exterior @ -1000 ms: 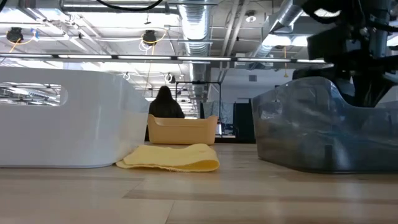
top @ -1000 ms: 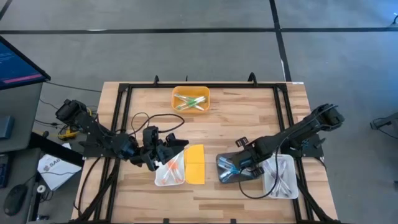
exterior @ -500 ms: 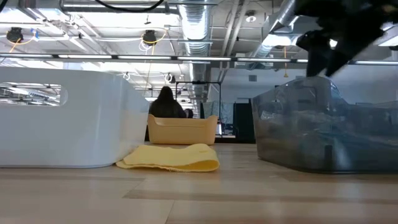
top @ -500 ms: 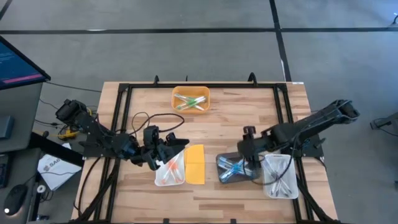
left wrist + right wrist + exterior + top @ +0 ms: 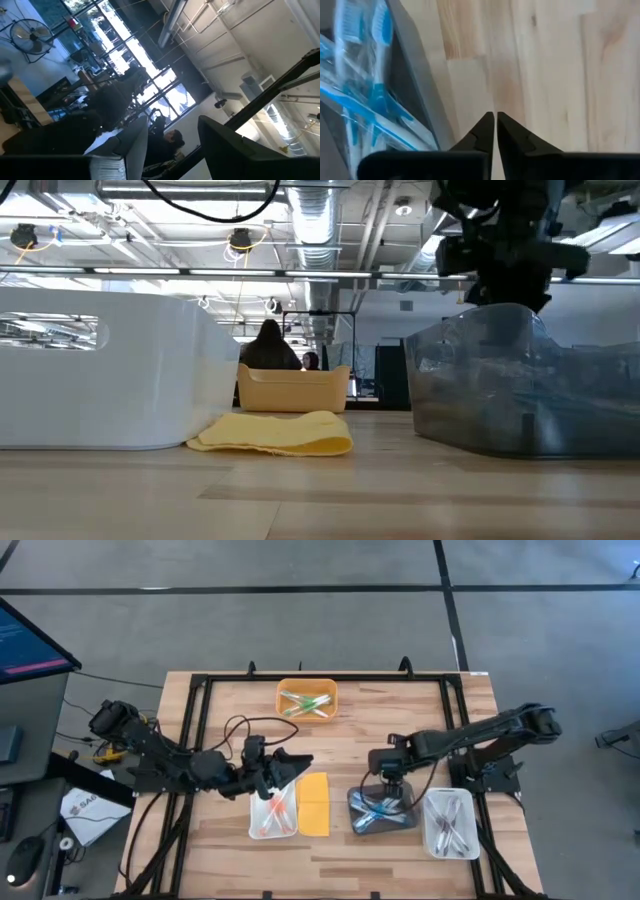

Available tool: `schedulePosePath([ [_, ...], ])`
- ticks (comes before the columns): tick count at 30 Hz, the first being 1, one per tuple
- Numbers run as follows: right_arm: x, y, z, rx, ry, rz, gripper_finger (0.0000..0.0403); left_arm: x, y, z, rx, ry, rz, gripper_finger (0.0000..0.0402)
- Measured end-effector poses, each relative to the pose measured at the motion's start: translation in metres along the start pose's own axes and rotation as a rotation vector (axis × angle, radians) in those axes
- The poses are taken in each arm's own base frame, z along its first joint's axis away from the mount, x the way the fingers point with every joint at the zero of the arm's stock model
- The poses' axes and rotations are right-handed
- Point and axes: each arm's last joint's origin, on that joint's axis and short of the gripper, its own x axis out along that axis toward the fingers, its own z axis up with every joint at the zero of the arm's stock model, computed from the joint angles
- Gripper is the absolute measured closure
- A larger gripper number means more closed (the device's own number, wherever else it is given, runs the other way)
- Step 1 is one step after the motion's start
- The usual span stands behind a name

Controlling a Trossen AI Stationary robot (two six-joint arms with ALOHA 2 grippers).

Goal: Pick & Place Toothbrushes
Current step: Adjust the bins

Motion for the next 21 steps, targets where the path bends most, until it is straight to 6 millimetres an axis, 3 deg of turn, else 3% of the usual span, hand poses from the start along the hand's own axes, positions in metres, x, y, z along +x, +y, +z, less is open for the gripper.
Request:
schedulePosePath([
  [11,0.015,0.03,-0.006,-0.131,0.087,0.082,0.0401,-0.002,-0.002,-0.002,-0.001,0.018,-0.015,0.0264],
  [18,0.004,0.042,-0.015,-0.112,0.088,0.076,0.0401,-0.002,-0.002,-0.003,0.002,0.029,-0.024,0.0266],
  [21,-0.013,0.041,-0.012,-0.064,0.008,0.07,0.0402,-0.002,-0.002,-0.003,0.008,0.036,-0.018,0.0267],
])
